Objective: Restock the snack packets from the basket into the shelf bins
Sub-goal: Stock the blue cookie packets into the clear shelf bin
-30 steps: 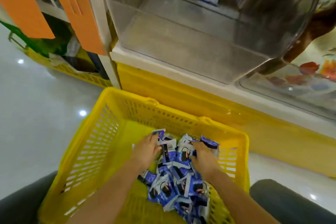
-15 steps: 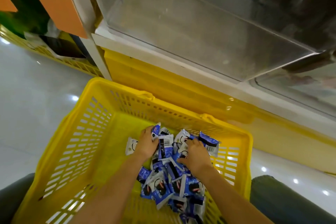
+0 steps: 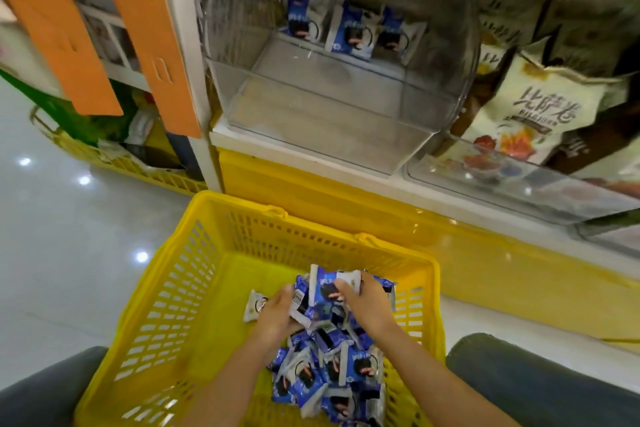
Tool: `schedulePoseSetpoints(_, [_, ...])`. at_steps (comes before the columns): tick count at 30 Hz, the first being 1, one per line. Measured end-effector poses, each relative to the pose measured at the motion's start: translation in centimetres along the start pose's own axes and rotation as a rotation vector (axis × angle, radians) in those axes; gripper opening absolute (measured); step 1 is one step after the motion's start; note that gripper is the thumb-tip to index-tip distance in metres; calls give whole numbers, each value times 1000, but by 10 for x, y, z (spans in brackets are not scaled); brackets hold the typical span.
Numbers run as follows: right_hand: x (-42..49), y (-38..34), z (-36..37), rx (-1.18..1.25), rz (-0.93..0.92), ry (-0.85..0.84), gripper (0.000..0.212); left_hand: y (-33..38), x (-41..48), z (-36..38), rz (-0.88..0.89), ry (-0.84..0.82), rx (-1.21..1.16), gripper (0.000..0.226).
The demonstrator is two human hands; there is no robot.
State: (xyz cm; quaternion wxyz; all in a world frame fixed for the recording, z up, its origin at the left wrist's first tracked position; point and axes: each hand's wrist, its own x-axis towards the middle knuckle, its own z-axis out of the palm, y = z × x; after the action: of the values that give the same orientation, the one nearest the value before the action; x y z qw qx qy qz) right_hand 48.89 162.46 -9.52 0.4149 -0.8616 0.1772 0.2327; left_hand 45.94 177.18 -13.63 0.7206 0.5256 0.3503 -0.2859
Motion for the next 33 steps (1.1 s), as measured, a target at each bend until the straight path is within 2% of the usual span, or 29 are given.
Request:
schedulePoseSetpoints(2, [-9,-7,-2,34,-24,29,36,3,-15,5,33,-77,-16,53])
schedulePoseSetpoints(6, [-27,-21,-12,70,-122,119,37,12,-46,14,111,-134,-97,36])
schedulePoseSetpoints(9, [-39,-33,-23,83,-235,99,41,23,-67,17,156,-147,-92,48])
schedulePoseSetpoints(12, [-51,-49,-34,97,-328,114,44,38,-84,20,289,-28,-80,60])
schedulePoseSetpoints(16, [-68,-78,-45,219,-332,67,40,55,-104,28,434,82,-152,52])
schedulePoseSetpoints(20, [-87,-101,-58,236,-338,-127,11,74,-124,33,539,84,-253,46])
schedulePoseSetpoints(21, [-92,-105,-62,259,-349,-146,13,79,-129,33,549,75,-255,48])
schedulePoseSetpoints(24, [-101,-115,-77,323,-363,-116,28,93,-143,30,567,31,-228,52])
schedulePoseSetpoints(28, [-112,-135,-94,345,-417,-126,27,121,-162,28,680,20,-111,42])
schedulePoseSetpoints(33, [-117,-167,-113,90,-584,8,20,160,-179,14,890,96,124,38])
